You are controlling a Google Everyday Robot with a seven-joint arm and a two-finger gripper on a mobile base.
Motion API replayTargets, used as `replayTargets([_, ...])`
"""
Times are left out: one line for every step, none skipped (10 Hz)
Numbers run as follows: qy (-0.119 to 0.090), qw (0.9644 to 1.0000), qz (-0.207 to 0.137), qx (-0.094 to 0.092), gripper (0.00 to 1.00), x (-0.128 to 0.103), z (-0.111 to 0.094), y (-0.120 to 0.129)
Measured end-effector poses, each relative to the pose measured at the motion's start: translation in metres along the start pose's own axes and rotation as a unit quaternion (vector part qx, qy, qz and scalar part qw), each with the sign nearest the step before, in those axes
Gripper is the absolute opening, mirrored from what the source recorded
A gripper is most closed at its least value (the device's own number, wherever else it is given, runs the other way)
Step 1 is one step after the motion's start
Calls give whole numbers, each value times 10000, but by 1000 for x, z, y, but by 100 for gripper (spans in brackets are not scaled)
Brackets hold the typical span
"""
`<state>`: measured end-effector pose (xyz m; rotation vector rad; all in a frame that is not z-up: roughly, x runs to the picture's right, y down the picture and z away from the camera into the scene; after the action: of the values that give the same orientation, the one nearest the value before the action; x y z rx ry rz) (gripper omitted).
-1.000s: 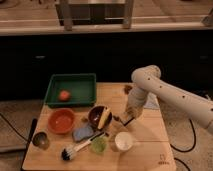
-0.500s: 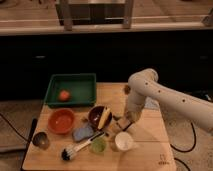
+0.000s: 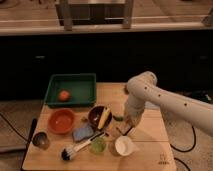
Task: Place eraser in paper cup
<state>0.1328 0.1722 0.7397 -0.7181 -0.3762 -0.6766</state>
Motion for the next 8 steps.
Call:
replayTargets([6, 10000, 14, 19, 0, 1, -2, 0])
replayTargets([19, 10000, 25, 22, 0, 5, -4, -4])
replayTargets([25, 10000, -2, 11, 0, 8, -7, -10])
replayTargets([35, 10000, -19, 8, 0, 11, -10, -14])
replayTargets([34, 10000, -32, 4, 0, 13, -13, -13])
replayTargets([25, 10000, -70, 11, 0, 14, -16, -14])
replayTargets([14, 9999, -139, 5, 0, 12, -19, -15])
replayTargets([1, 9997, -232, -9, 0, 11, -22, -13])
